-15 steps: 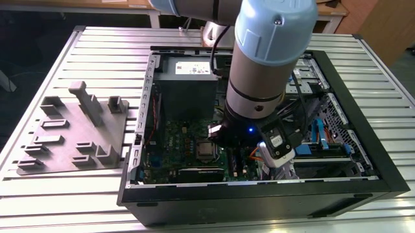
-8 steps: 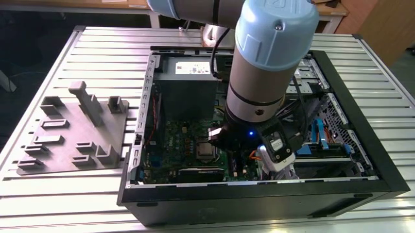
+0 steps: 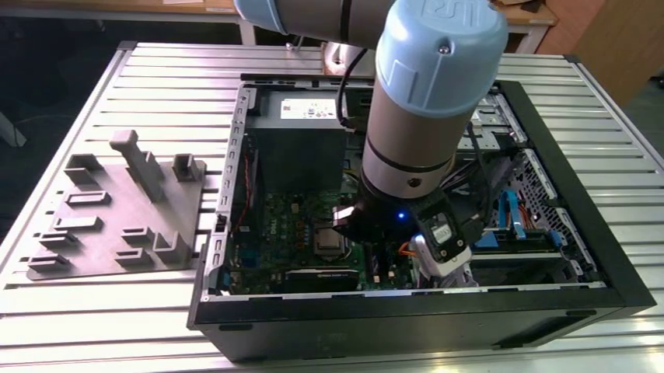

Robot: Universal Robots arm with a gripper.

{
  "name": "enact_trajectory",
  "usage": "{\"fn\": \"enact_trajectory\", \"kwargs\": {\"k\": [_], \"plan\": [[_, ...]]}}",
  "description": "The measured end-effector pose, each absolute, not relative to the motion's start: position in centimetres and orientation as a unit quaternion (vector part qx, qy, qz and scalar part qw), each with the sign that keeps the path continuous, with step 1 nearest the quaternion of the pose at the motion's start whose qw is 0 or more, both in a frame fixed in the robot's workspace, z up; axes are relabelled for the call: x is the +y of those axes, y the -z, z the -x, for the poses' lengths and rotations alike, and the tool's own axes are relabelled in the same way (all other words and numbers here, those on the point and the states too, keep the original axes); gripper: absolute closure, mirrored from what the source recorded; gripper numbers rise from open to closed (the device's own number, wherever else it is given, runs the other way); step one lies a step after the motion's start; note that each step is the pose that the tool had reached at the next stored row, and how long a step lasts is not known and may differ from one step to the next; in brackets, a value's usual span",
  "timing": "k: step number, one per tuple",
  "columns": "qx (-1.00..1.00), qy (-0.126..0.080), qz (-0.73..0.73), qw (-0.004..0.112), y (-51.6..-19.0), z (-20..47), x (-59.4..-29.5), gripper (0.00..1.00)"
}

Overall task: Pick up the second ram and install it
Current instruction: 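Press down the second ram until it locks into place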

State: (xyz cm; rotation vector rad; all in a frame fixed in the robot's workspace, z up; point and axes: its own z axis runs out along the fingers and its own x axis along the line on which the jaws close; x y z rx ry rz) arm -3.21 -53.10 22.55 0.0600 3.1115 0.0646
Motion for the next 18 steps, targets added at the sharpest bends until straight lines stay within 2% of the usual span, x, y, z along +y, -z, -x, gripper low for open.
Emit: {"fn": "enact_trajectory", "kwargs": {"k": [18], "plan": [[0.999,-0.021,-0.019,0.014,-22.0,3.21,-53.11,0.93]]}}
